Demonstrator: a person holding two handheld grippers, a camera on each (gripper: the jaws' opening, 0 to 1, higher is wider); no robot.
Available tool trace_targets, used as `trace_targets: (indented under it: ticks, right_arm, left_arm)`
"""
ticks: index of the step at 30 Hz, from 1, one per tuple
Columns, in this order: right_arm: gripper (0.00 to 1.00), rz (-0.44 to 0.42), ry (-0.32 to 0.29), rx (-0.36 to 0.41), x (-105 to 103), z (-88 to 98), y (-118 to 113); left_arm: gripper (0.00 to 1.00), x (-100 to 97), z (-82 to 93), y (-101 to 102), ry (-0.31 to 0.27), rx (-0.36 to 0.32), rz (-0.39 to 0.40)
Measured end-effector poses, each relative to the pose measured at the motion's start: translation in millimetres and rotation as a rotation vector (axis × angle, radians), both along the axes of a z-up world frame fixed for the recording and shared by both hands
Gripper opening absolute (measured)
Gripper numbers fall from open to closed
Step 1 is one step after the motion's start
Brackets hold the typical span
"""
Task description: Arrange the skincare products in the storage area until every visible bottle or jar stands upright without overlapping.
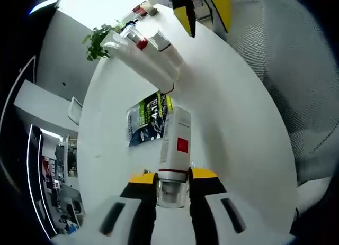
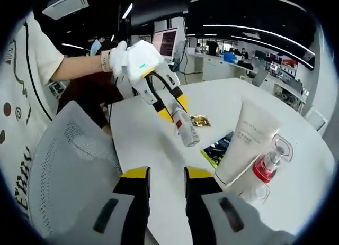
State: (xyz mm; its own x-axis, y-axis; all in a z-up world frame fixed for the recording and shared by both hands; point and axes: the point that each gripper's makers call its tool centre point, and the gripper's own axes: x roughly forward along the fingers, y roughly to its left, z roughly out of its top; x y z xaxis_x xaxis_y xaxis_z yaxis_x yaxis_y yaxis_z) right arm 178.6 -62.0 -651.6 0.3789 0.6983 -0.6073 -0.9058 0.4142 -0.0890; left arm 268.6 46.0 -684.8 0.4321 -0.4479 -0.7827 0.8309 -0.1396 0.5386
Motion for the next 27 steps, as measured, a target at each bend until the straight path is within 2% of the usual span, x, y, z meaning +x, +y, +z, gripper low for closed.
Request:
trace_targets:
  ticks: [2, 7, 10, 13, 16, 18, 20, 27]
  right_arm:
    - [0.27, 0.004, -0.025, -0.038, 2.1, -3.4, 1.3]
    - [0.26, 0.012, -0.023, -0.037, 4.5, -4.4, 8.8]
    - [0.25, 0.011, -0.030, -0.047, 9.6, -5.4, 11.6]
    - [0.25, 0.013, -0.021, -0.053, 11.7, -8.3, 14.3]
    - [0.26, 0.027, -0.045, -0.106, 13.8, -13.3, 13.6]
    - [0.26, 0.033, -0.035, -0.105, 15.3, -15.4, 16.8]
    - [0.26, 0.037, -0.032, -0.102, 16.8, -16.7, 18.8]
    - [0.28, 0.045, -0.001, -0.129, 15.5, -30.0, 22.4]
  left_arm:
    - [0.18, -9.1, 1.6, -8.0, -0.006, -0.002, -0.024]
    - [0.18, -24.5, 2.5, -22.2, -0.031, 0.020, -0.086]
    - [0.18, -31.9, 3.6, -29.1, -0.012, 0.013, -0.097]
    - [0.18, -35.7, 2.8, -34.6, -0.025, 0.019, -0.118]
    - [0.18, -43.3, 6.5, -43.4, -0.039, 0.016, -0.149]
    - [0.18, -48.2, 8.8, -50.1, -0.053, 0.021, -0.167]
    - [0.18, -51.7, 9.0, -52.9, -0.079, 0.058, -0.193]
    - [0.18, -63.2, 12.6, -65.1, -0.118, 0.072, -0.246]
